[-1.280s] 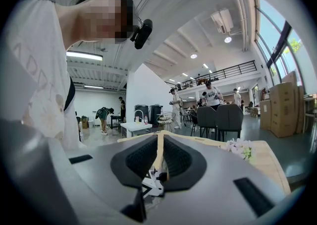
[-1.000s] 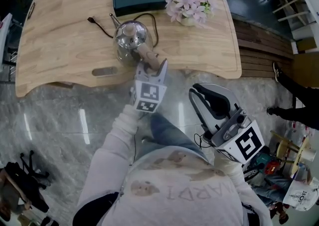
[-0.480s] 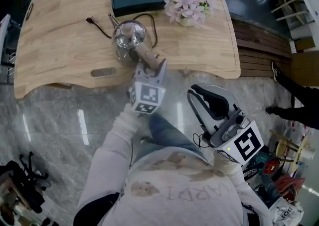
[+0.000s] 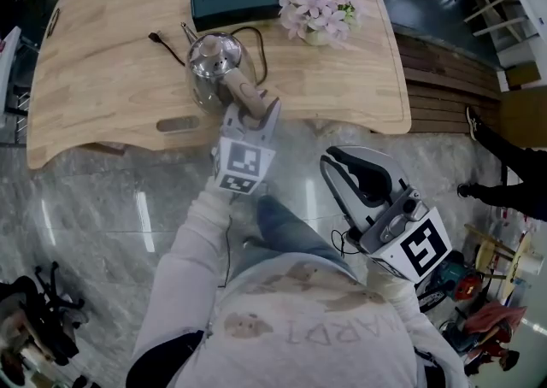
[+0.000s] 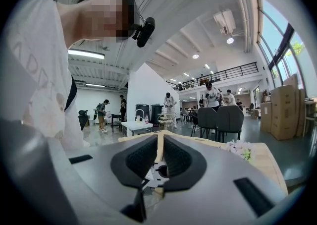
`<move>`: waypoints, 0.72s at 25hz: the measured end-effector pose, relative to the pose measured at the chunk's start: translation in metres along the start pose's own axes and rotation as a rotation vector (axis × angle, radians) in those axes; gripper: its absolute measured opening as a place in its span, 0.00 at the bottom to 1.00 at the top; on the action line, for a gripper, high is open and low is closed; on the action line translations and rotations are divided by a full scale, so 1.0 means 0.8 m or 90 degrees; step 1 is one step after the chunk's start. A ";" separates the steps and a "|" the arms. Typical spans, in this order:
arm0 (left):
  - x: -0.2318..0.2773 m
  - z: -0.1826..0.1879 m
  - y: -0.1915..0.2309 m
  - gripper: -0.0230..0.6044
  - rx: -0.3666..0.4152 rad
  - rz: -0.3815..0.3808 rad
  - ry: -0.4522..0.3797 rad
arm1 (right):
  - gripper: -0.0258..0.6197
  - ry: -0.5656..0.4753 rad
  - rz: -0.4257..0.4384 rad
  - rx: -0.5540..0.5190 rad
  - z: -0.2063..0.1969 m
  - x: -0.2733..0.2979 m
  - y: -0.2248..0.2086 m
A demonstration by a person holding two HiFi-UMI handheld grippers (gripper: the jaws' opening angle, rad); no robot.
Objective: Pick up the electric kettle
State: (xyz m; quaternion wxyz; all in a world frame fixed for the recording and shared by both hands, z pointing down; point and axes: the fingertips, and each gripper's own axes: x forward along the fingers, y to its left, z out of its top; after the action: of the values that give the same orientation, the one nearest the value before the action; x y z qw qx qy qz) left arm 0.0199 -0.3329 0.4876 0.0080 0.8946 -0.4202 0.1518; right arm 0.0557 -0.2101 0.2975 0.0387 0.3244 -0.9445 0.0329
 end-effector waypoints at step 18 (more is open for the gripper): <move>-0.105 0.091 -0.041 0.20 0.053 -0.007 -0.049 | 0.11 -0.055 0.041 -0.014 0.028 -0.042 0.064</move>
State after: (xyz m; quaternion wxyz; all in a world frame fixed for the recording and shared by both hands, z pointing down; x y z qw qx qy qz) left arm 0.0136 -0.2590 0.3985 -0.0442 0.9018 -0.4084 0.1344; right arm 0.0495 -0.1507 0.2700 0.0006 0.2949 -0.9555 0.0099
